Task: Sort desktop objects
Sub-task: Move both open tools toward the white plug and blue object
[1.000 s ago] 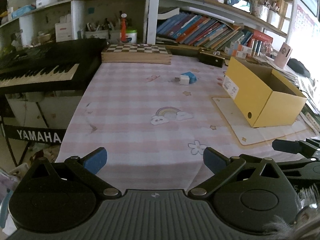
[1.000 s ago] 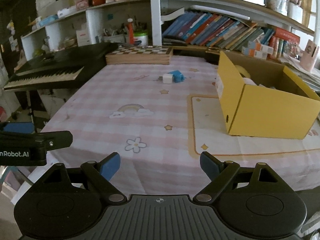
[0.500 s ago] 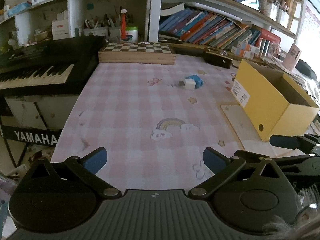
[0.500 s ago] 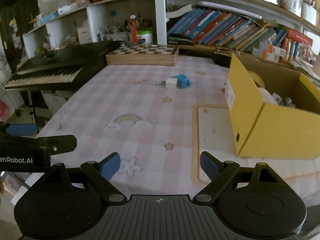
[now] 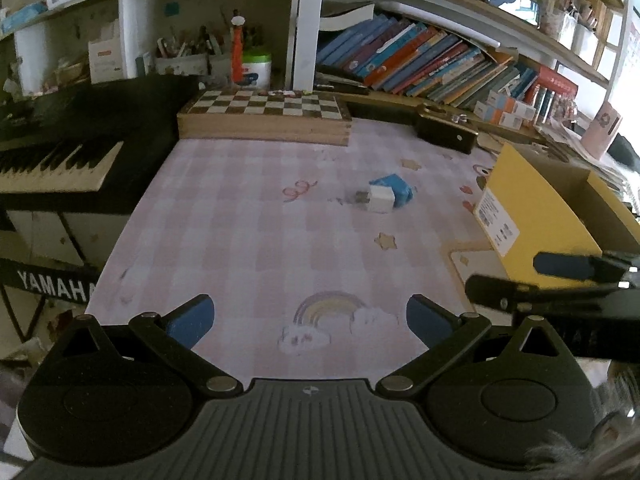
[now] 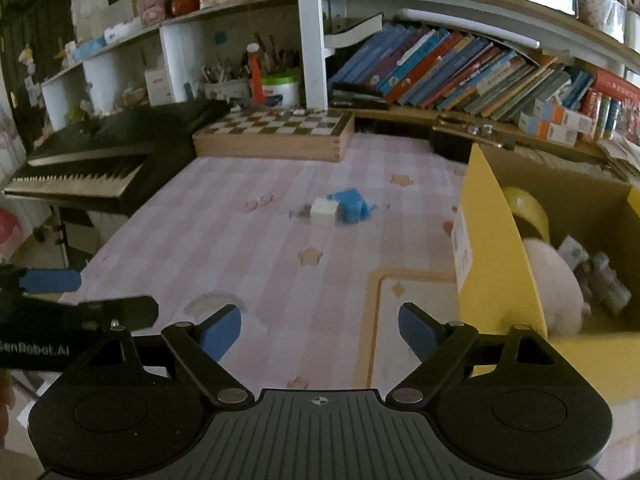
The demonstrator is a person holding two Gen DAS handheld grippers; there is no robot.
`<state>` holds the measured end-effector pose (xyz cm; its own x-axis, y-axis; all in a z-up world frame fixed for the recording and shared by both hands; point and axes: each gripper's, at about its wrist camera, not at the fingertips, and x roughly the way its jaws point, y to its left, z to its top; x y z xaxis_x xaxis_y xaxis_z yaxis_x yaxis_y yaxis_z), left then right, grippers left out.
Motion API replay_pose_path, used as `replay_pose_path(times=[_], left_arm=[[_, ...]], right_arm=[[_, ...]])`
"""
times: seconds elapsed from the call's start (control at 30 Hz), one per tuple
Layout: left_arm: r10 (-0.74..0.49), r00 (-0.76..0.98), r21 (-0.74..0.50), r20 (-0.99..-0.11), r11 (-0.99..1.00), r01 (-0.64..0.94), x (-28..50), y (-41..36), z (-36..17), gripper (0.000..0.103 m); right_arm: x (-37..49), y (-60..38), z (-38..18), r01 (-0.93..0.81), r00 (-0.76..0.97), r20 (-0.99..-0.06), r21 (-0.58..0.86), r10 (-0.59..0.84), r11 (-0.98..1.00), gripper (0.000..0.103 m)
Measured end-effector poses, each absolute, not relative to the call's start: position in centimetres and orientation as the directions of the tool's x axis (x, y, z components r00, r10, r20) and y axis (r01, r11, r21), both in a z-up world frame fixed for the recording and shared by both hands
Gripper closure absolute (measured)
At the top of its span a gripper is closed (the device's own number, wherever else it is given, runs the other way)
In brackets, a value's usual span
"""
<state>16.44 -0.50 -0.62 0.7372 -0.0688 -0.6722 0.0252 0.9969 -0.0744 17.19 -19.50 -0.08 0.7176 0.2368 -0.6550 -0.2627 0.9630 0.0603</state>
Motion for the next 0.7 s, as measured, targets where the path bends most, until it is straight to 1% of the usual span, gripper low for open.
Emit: replay_pose_path(times=[0.3, 0.63, 0.7], left_arm=[[-0.038, 0.753, -0.023, -0.657, 0.999, 0.03, 20.9, -1.6, -0.8, 0.0], [-0.09, 0.765, 0.011, -0.638, 0.992, 0.126, 26.6, -4.7, -2.2, 0.0], [-0.104, 0.762, 0.009, -0.639, 0.99, 0.142, 27.6, -5.4, -2.7, 0.003]], right_arm=[[23.1, -20.5, 1.0, -0.255, 0.747, -0.614, 0.088, 0.254, 0.963, 0.015], [27.7, -21.2, 2.2, -0.223, 0.776, -0.577, 0.127, 0.255, 0.967, 0.016], [28.3, -21.4, 2.3, -0.212, 0.781, -0.572, 0.131, 0.249, 0.968, 0.016]])
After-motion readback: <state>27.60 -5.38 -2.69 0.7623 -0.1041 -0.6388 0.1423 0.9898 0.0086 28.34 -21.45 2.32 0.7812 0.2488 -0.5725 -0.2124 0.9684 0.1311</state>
